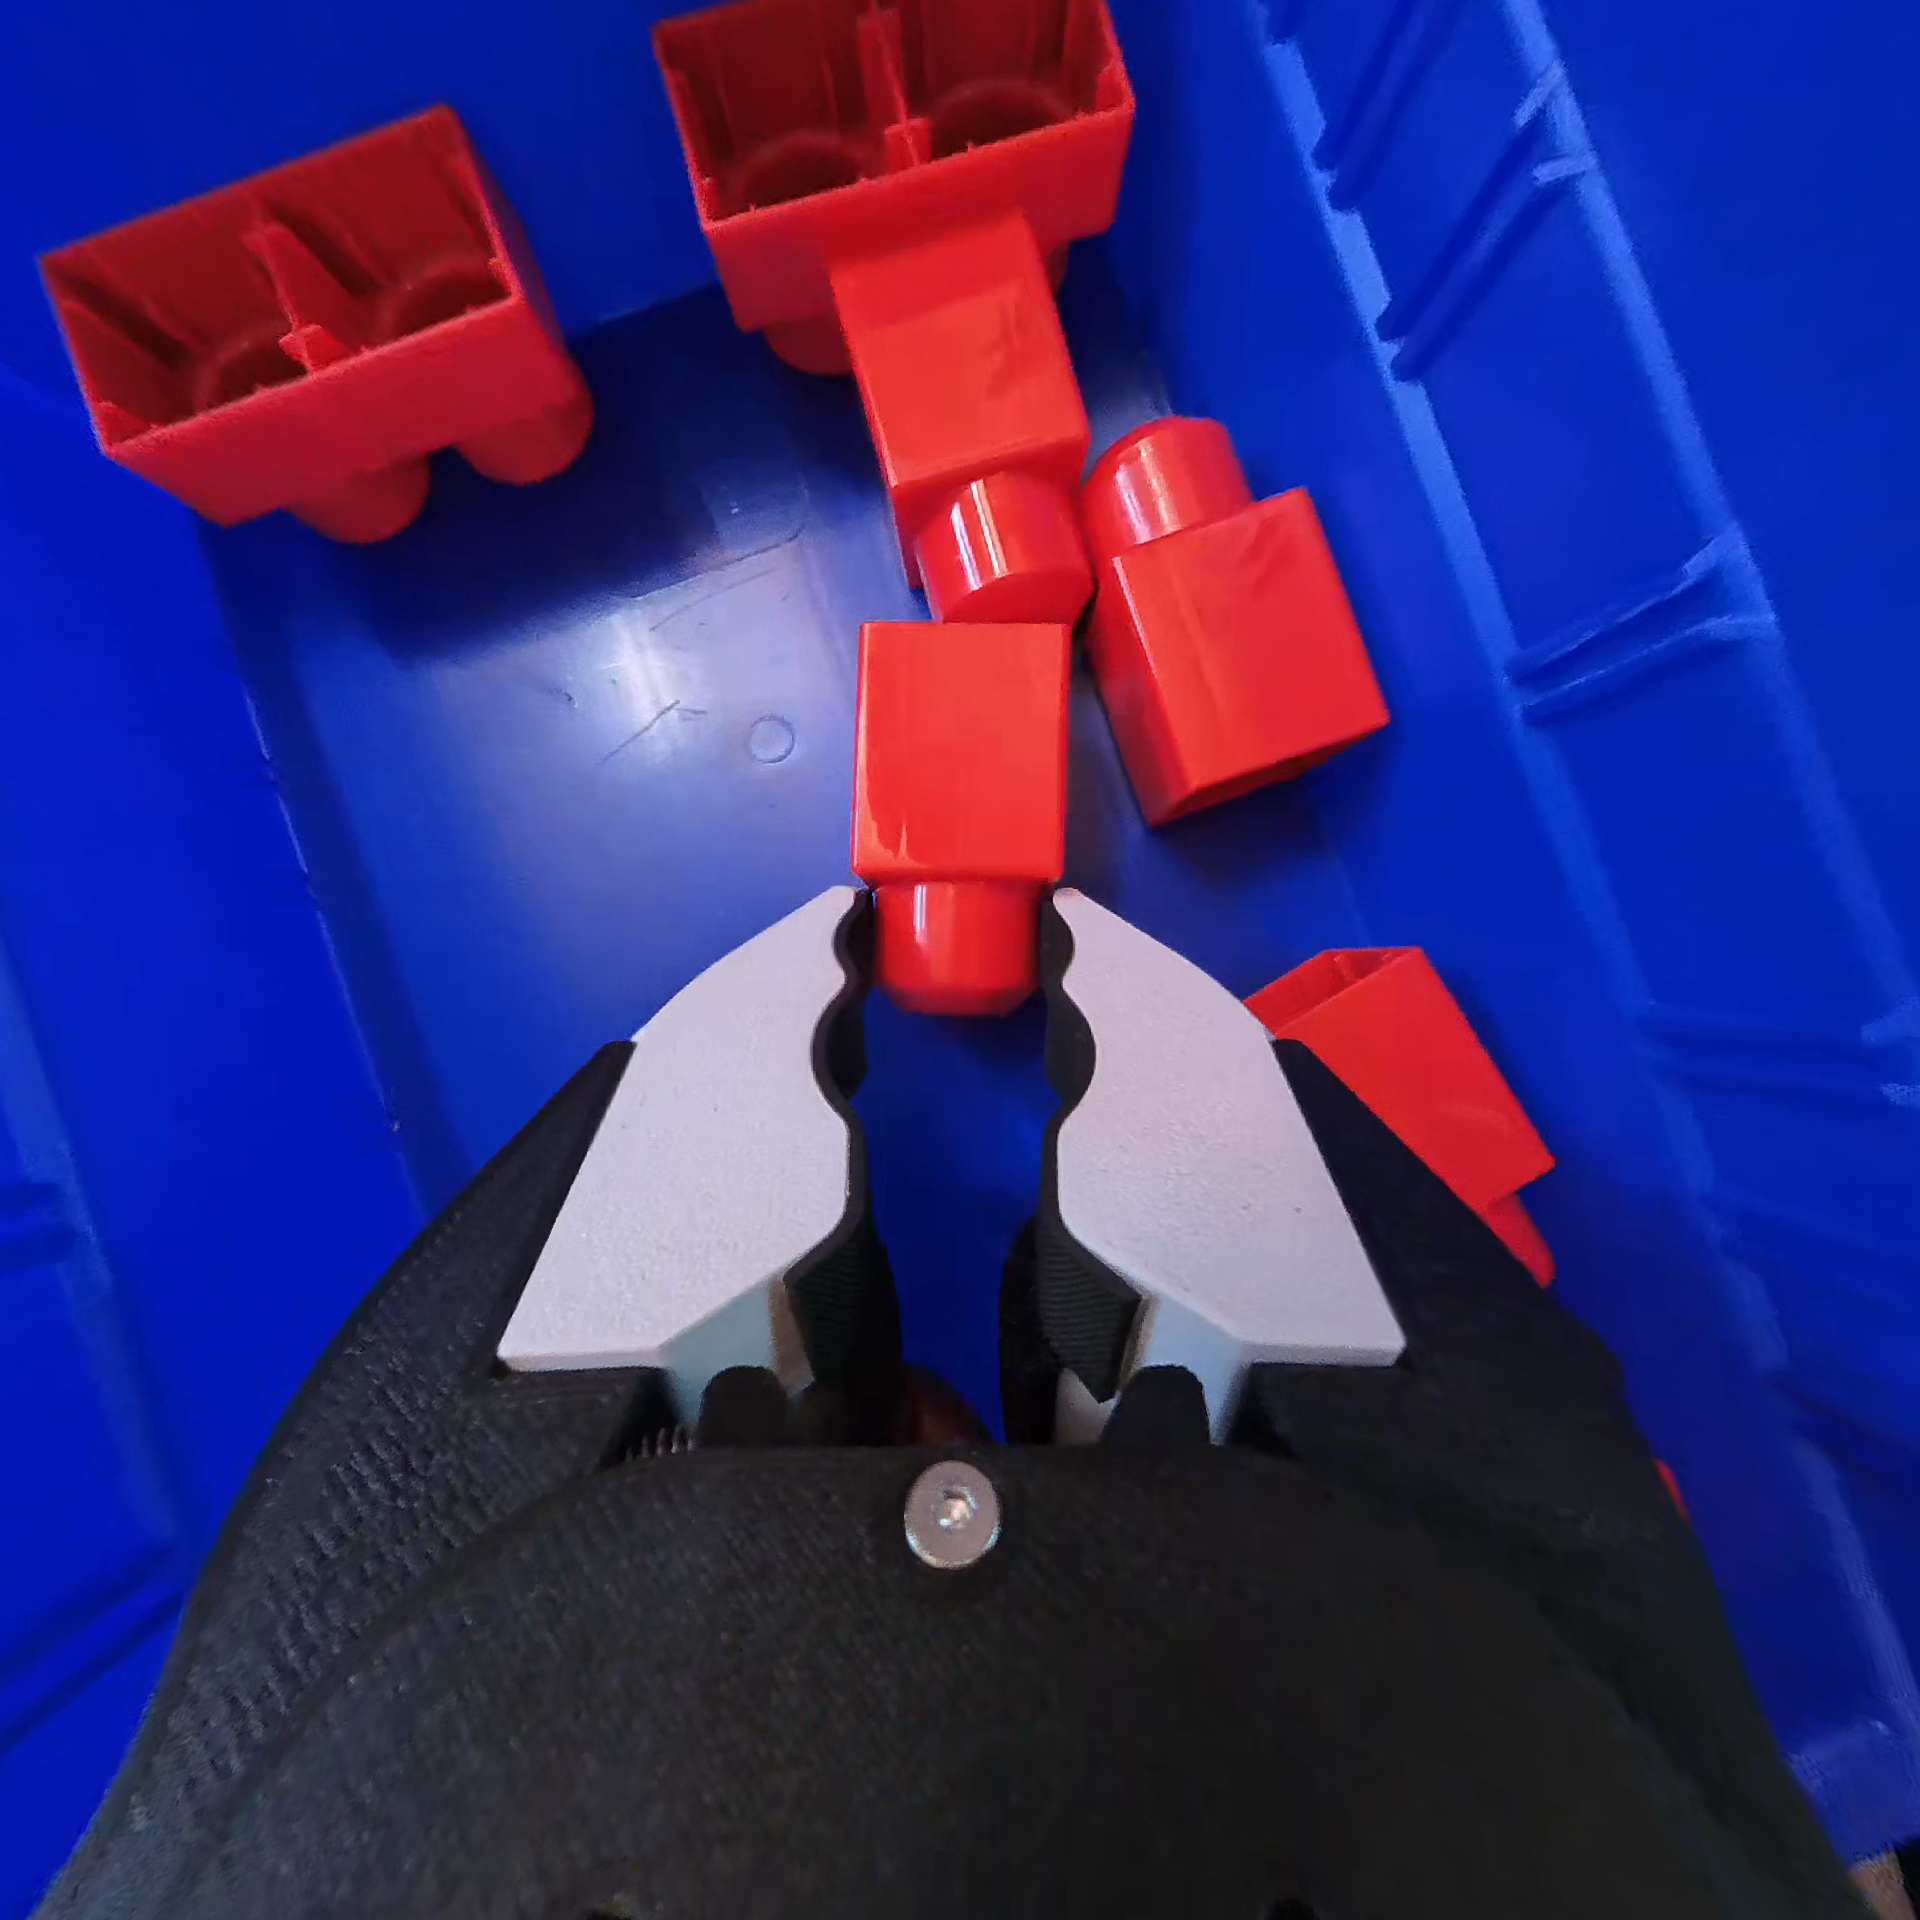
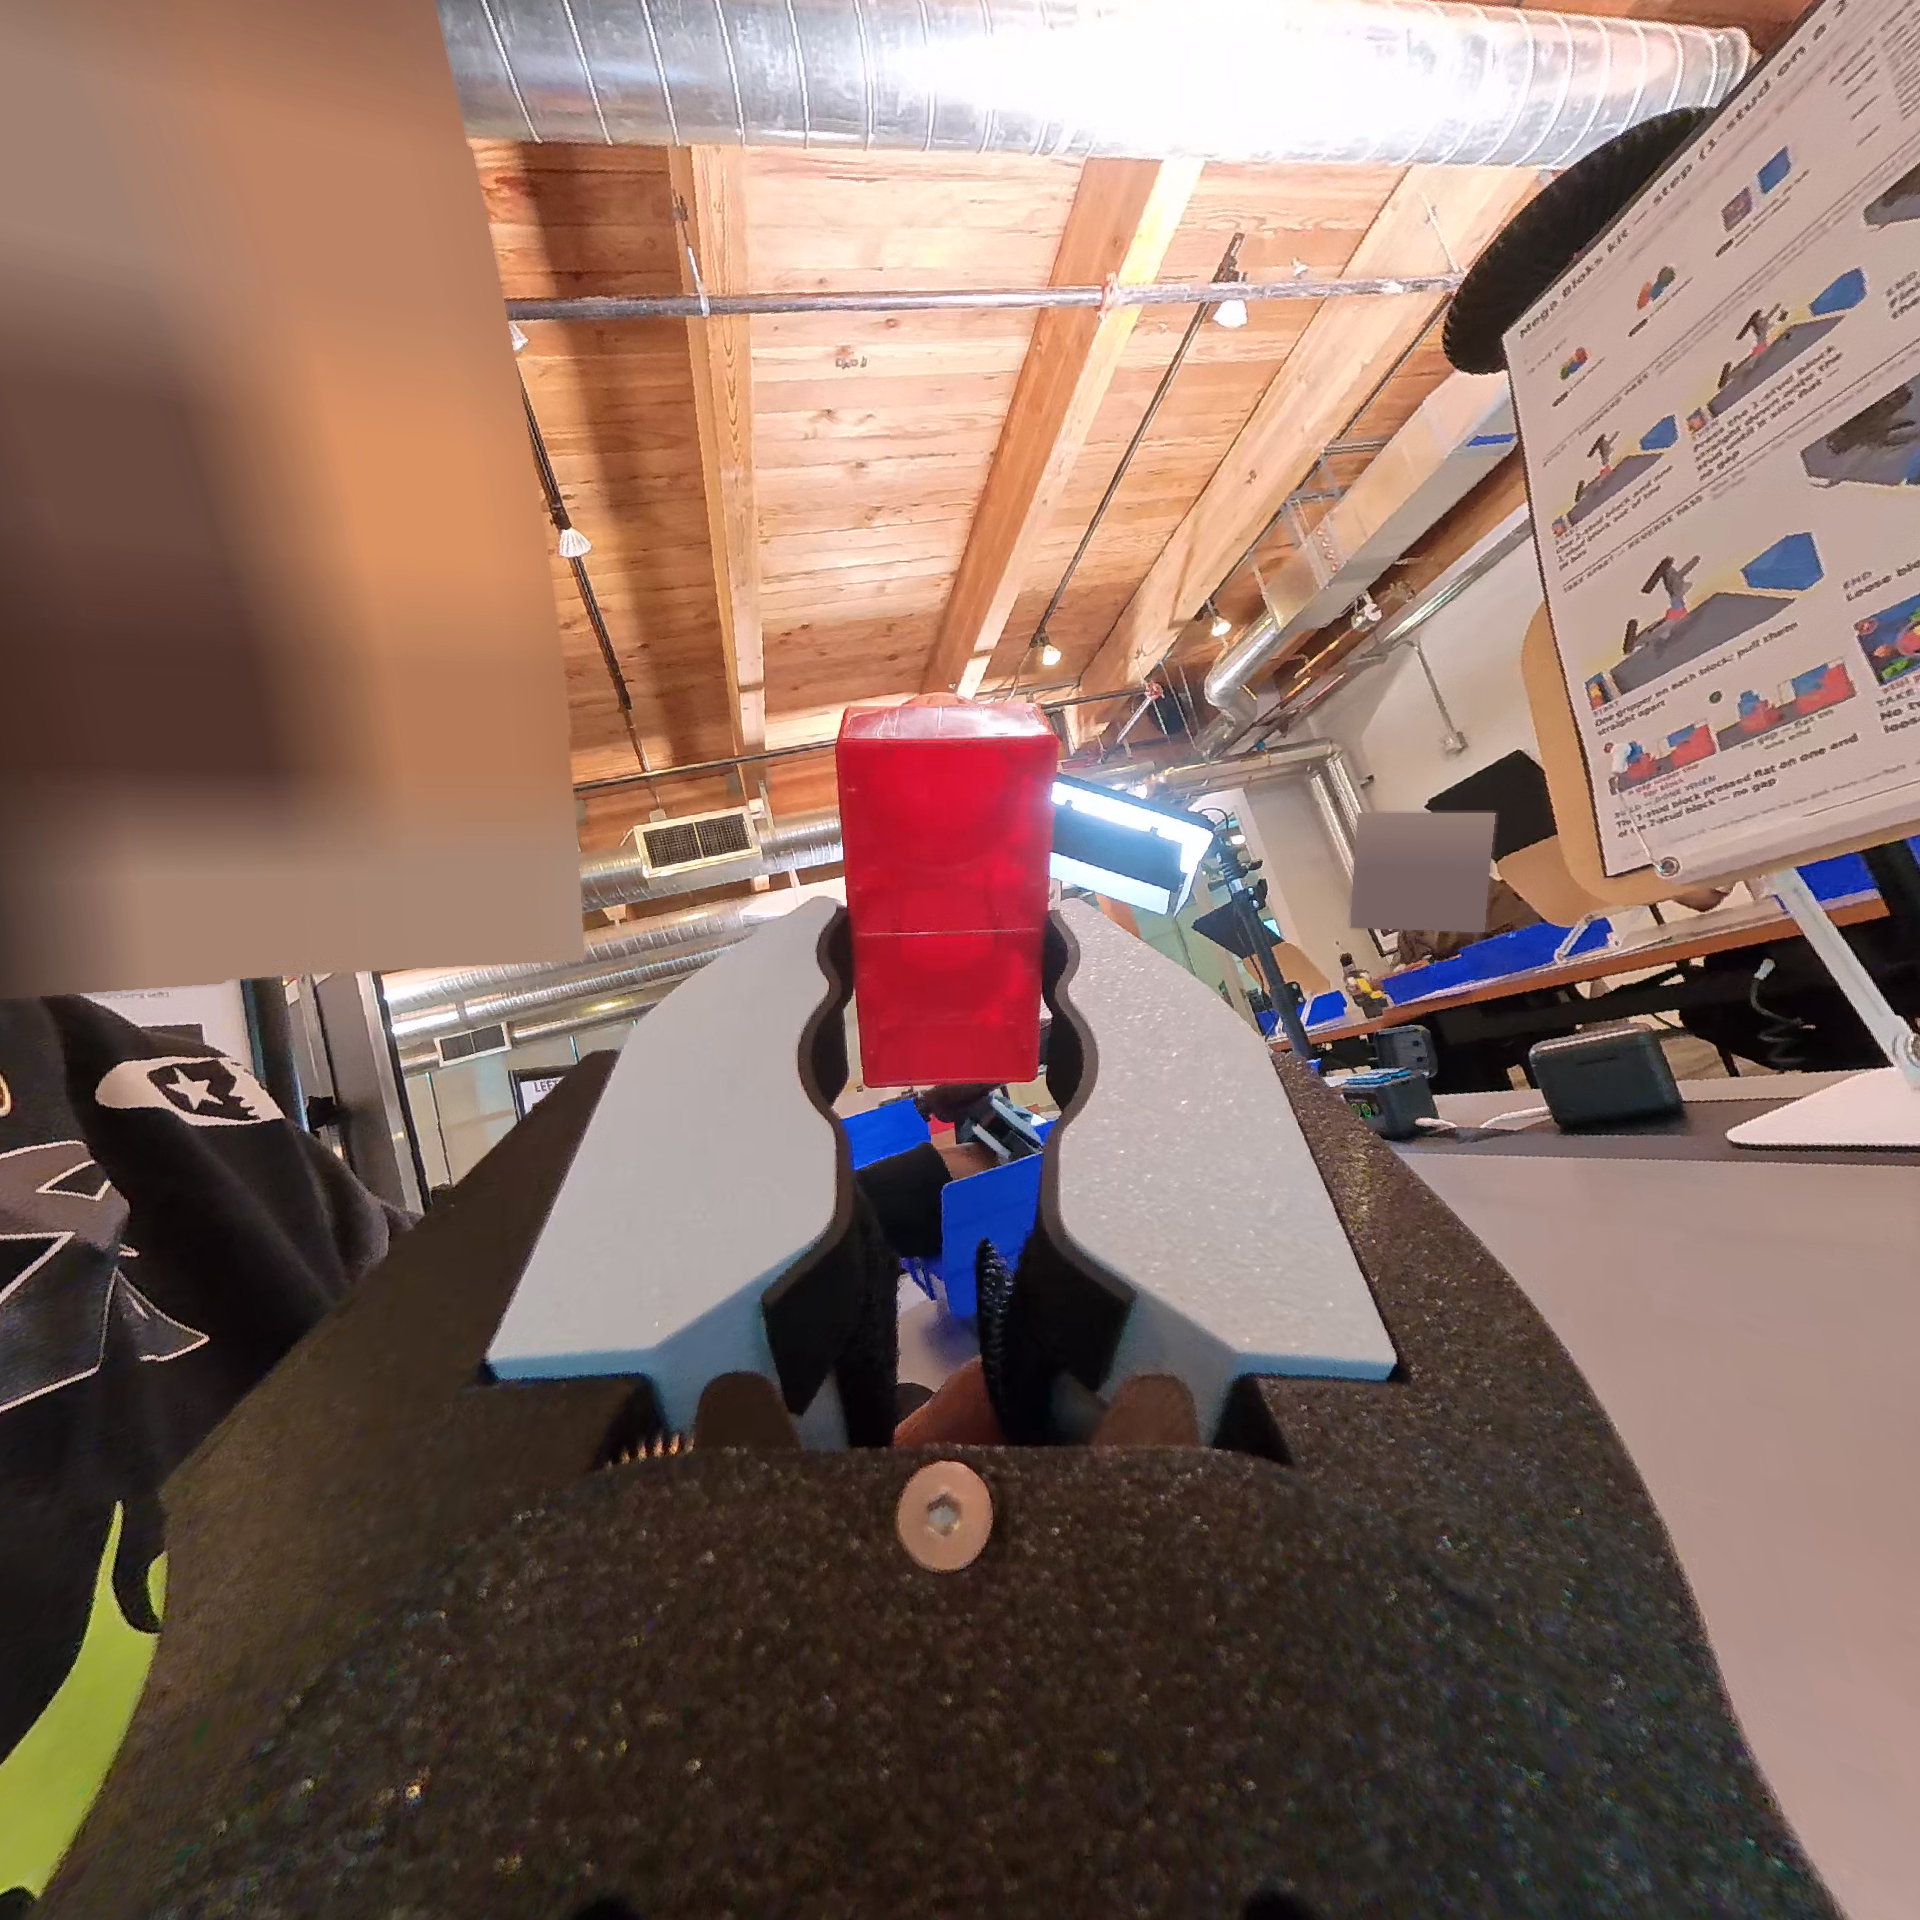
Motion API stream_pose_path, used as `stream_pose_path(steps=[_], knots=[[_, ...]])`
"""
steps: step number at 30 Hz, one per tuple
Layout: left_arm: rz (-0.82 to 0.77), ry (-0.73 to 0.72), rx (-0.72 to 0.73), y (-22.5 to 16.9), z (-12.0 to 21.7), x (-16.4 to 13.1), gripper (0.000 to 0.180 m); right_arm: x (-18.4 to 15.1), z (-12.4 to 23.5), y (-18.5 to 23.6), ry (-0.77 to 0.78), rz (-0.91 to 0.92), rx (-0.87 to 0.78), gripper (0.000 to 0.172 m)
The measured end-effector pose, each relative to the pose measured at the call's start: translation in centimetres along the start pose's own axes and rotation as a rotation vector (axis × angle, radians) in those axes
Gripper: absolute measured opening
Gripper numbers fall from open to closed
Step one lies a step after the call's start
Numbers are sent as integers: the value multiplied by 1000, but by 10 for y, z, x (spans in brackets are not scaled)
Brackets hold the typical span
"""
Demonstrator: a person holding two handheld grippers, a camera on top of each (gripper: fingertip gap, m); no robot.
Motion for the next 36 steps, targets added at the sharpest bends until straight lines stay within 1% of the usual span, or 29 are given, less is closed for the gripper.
stream_pose_path(steps=[3, 6, 9, 12, 15, 17, 18, 20, 22, 24, 26, 29, 31, 36], knots=[[-37, -8, -39, 1, 0, -4, 31, 0, 0, 0, 1, 1, -1, 35], [-44, -67, -53, 3, 15, 0, 31, 0, 0, -1, 5, -2, -2, 35], [-100, -104, -28, 4, 44, 8, 31, -1, -1, 0, 12, -5, 5, 35], [-208, -125, -4, -5, 85, 19, 31, -1, -1, 0, 15, -4, 7, 35], [-334, -174, -34, -34, 131, 32, 30, -2, -1, 1, 21, -10, 10, 35], [-418, -231, -137, -69, 154, 38, 30, -2, -2, 2, 24, -7, 14, 35], [-477, -226, -191, -90, 160, 39, 30, -2, -2, 2, 27, -7, 15, 35], [-624, -118, -254, -130, 161, 35, 30, -3, -2, 1, 30, -8, 14, 35], [-781, 37, -262, -163, 152, 29, 30, -3, -2, 1, 32, -12, 17, 35], [-927, 196, -265, -188, 138, 26, 30, -3, -2, 2, 33, -10, 21, 35], [-1044, 336, -231, -206, 124, 25, 30, -3, -2, 3, 31, -5, 23, 35], [-1163, 501, -179, -222, 108, 27, 31, -2, -2, 3, 24, -2, 24, 35], [-1209, 596, -144, -227, 101, 30, 31, -2, -1, 3, 19, -4, 25, 35], [-1272, 749, -107, -237, 88, 34, 31, -2, -1, 4, 6, -9, 33, 35]])
Point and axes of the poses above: each gripper's, where its closed fingertips meet, z back along the fingers, x out of its top, y = z × x across the jaws, the point moved 10 cm from there along z, back along the fingers, and after that the axes turned 10 degrees about x, right-handed, at the moved point
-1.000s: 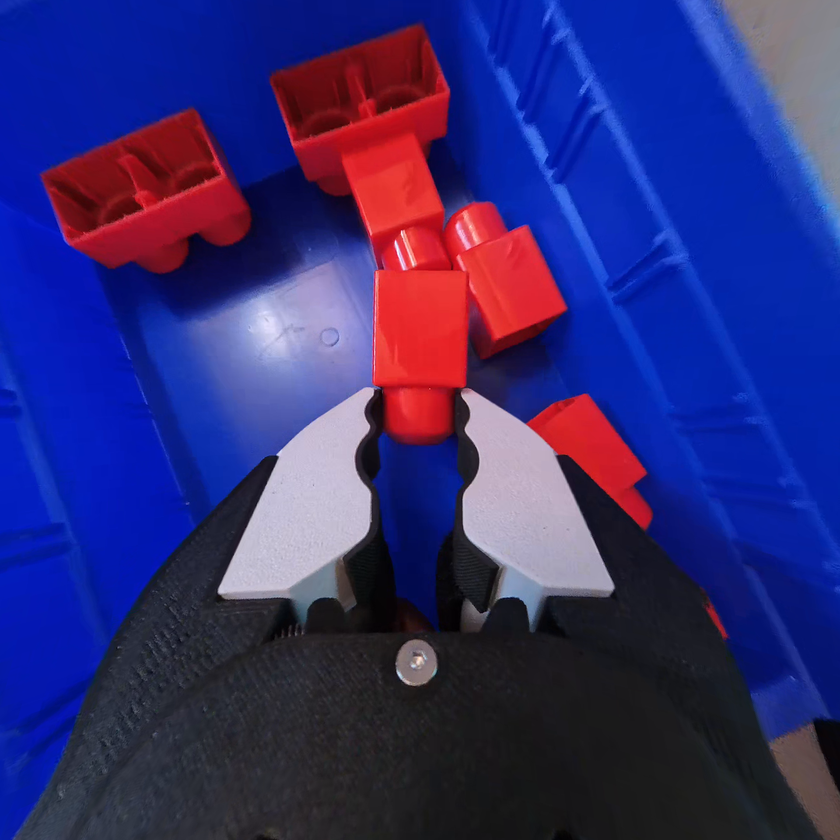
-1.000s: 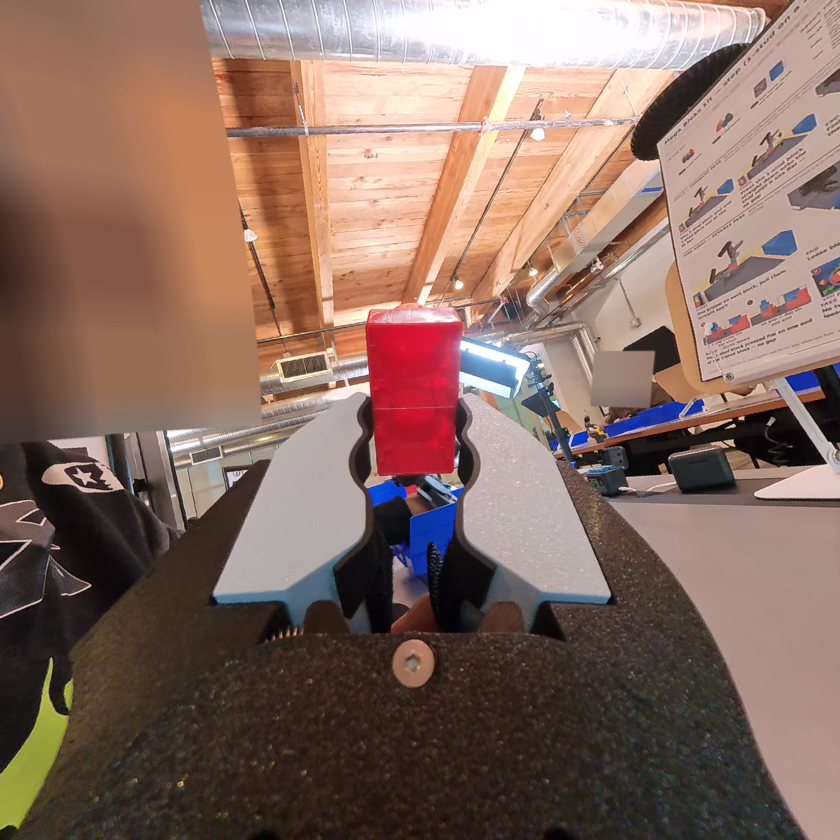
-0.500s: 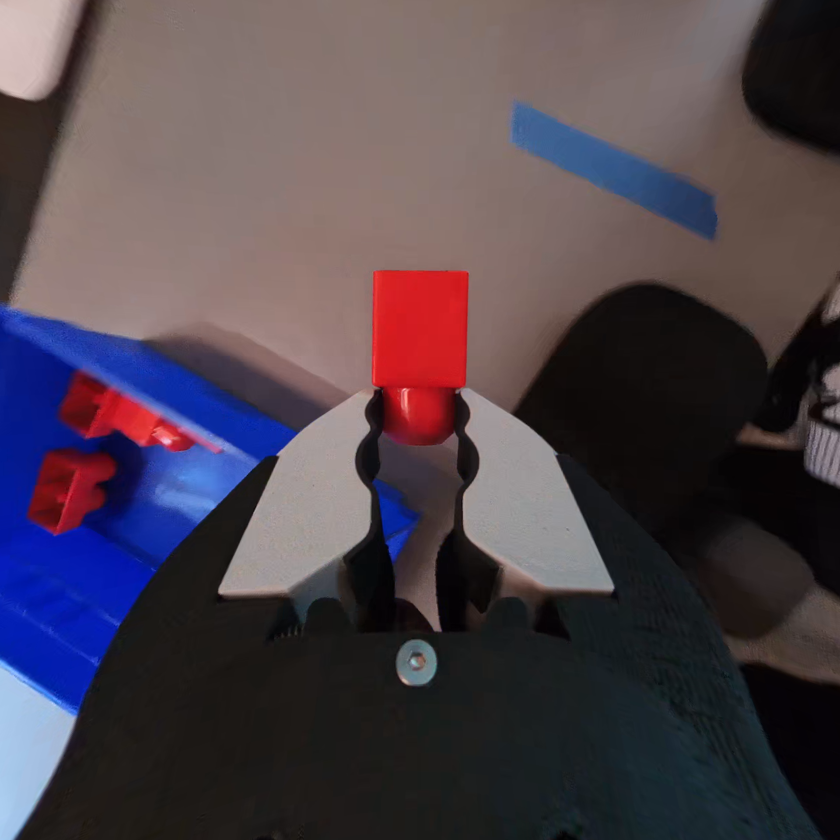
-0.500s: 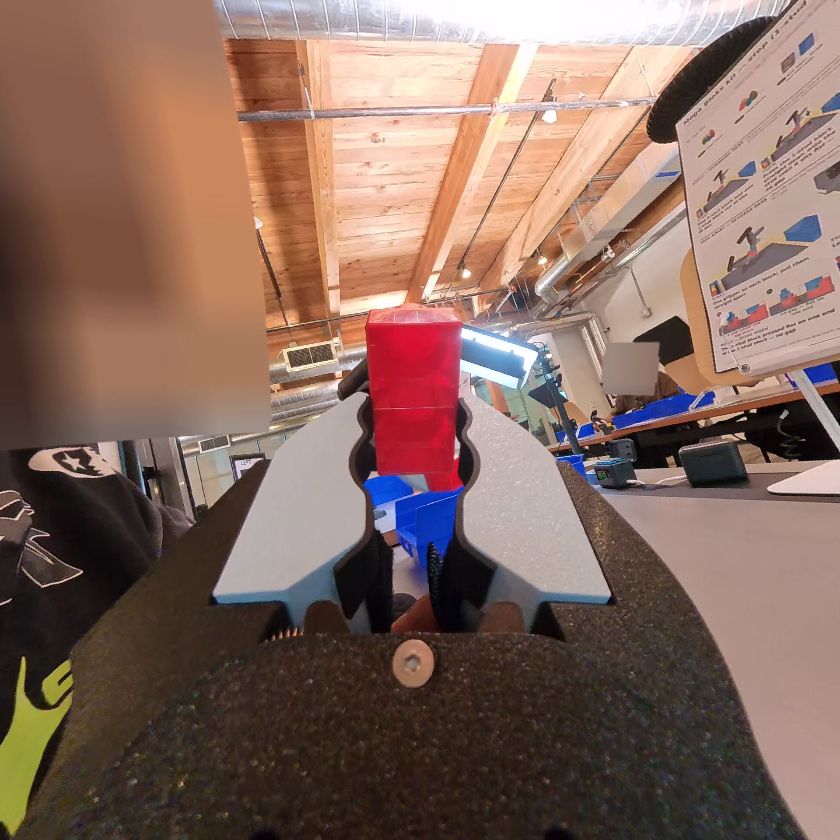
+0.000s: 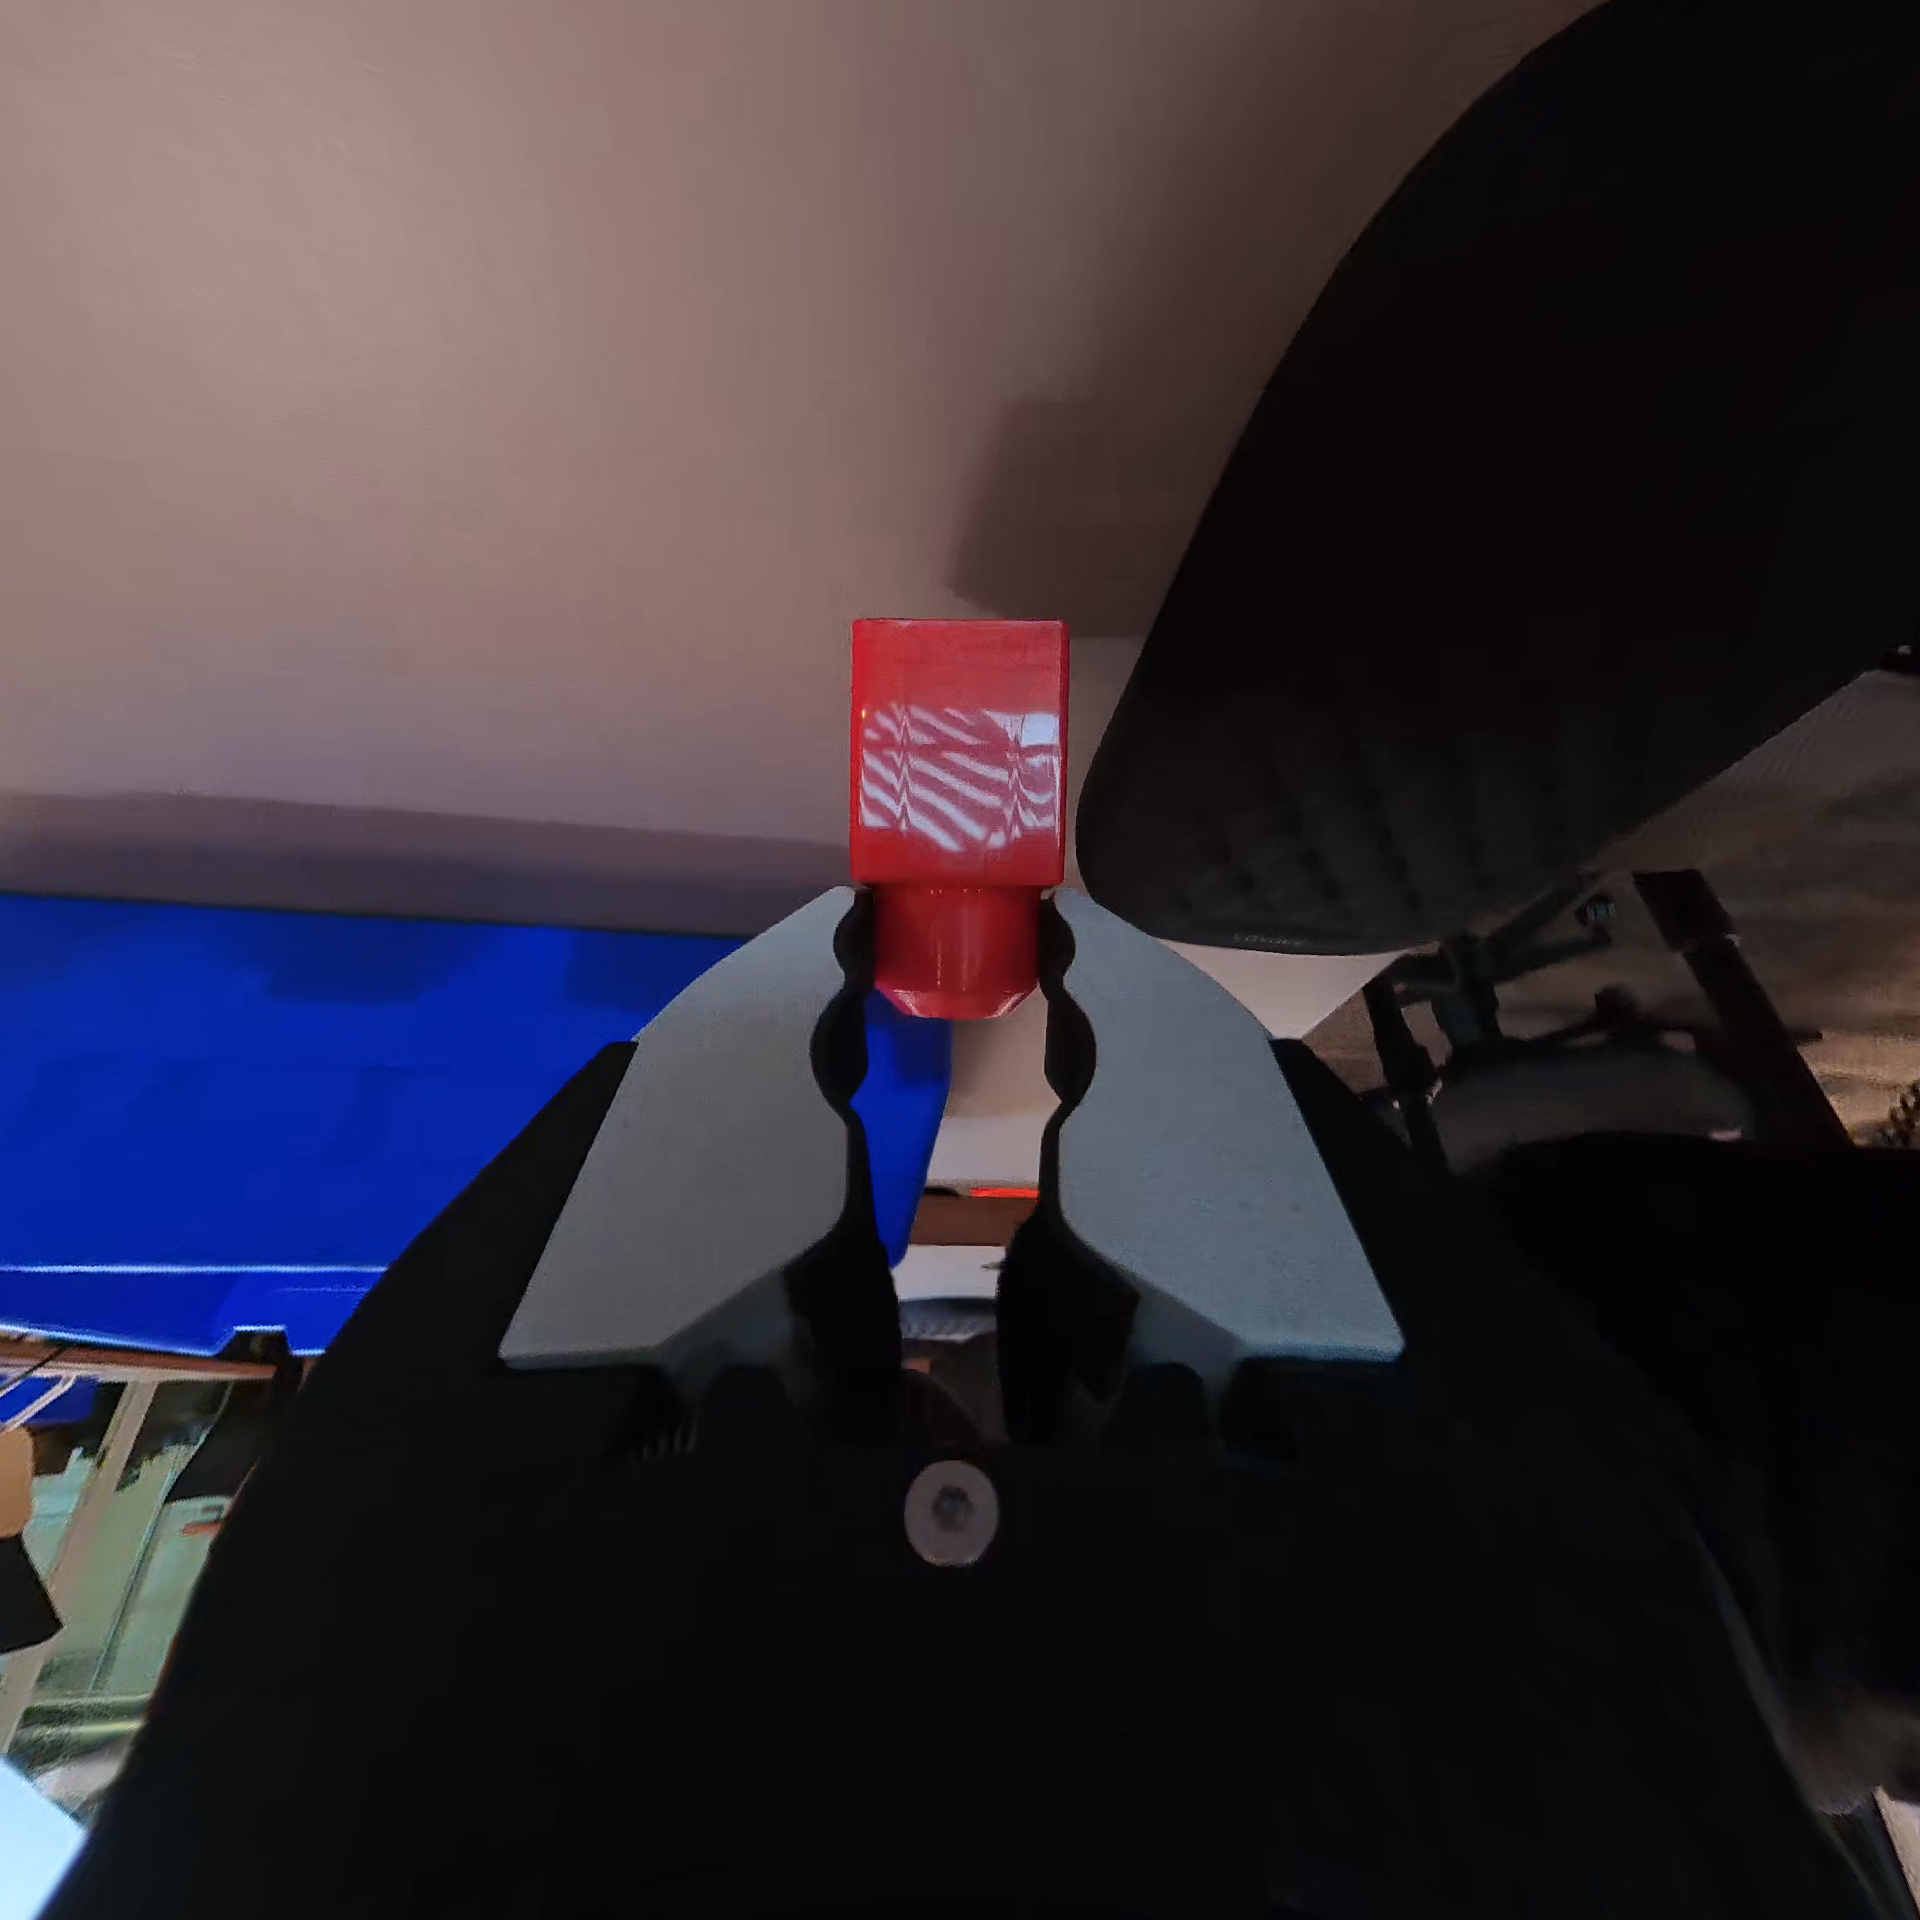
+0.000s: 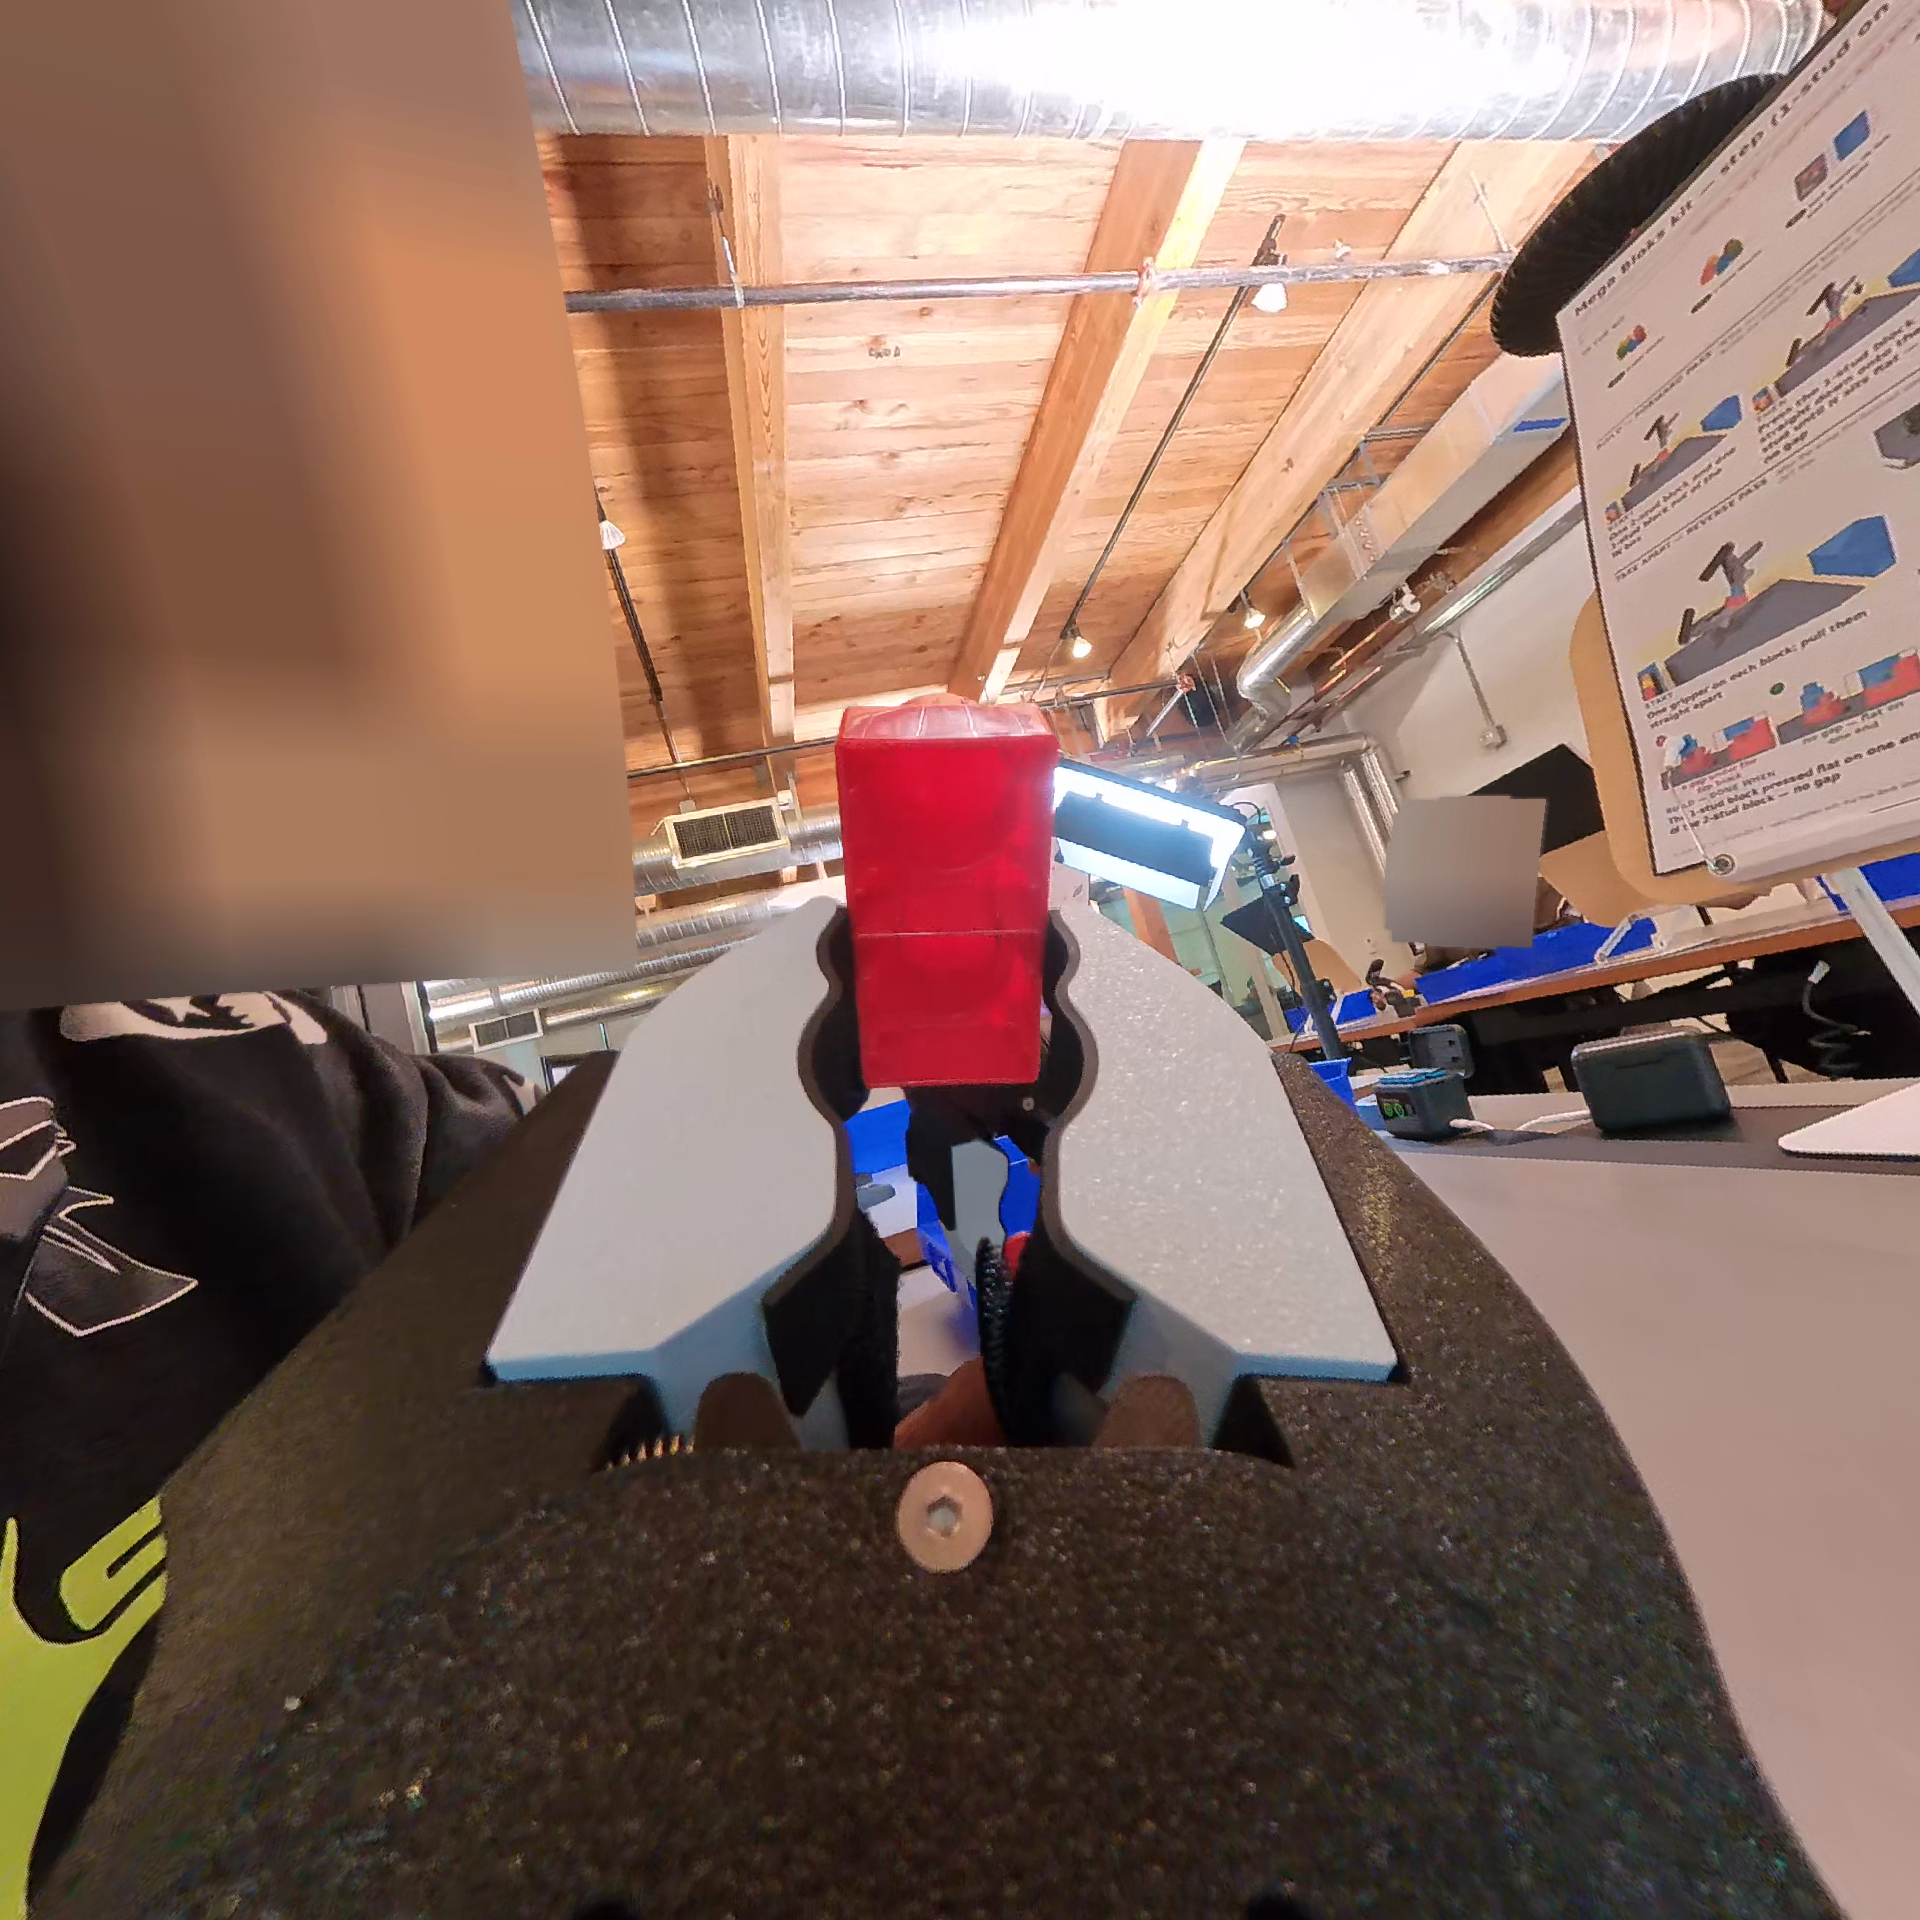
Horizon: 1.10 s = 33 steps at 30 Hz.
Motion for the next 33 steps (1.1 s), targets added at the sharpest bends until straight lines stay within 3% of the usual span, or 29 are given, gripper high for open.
stream_pose_path(steps=[15, 25, 28, 33], knots=[[-26, 24, -32, 0, -9, 25, 32, 1, 1, -1, -18, -10, 2, 35], [-23, -74, -48, -2, -3, 26, 43, 1, 1, -1, -16, -11, 2, 35], [17, -218, -46, -1, 3, 20, 50, 1, 2, -1, -17, -9, 1, 35], [261, -674, -2, -3, -2, -4, 81, 1, 2, -1, -20, -13, 2, 35]])
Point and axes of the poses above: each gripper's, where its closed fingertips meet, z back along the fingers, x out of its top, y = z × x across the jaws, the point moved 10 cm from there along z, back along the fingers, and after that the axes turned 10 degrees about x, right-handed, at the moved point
